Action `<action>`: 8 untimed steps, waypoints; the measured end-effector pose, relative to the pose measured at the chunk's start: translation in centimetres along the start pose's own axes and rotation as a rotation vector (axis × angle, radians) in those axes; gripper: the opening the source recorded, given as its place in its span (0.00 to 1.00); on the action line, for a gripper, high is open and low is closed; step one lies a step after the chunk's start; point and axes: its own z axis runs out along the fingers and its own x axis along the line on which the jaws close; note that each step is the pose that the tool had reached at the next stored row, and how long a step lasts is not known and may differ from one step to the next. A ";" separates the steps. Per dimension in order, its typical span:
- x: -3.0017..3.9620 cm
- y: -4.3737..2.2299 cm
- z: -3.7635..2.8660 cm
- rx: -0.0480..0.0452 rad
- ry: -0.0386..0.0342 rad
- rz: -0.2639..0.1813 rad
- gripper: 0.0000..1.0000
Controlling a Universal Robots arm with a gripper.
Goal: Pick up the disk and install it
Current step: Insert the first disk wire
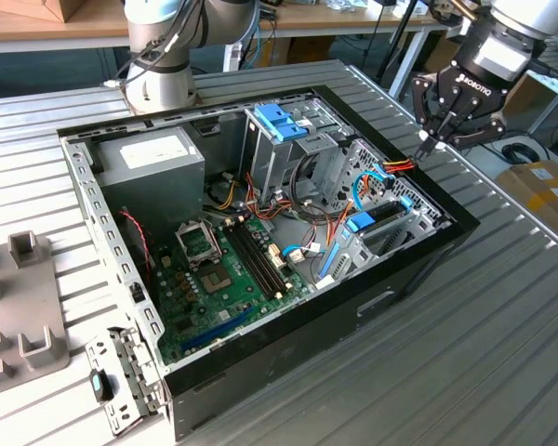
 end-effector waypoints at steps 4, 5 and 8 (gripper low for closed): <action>-0.01 -0.01 0.00 -0.0023 0.0024 -0.036 0.10; -0.02 -0.01 0.00 -0.0031 0.0030 -0.048 0.10; -0.03 -0.02 0.00 -0.0058 0.0058 -0.091 0.10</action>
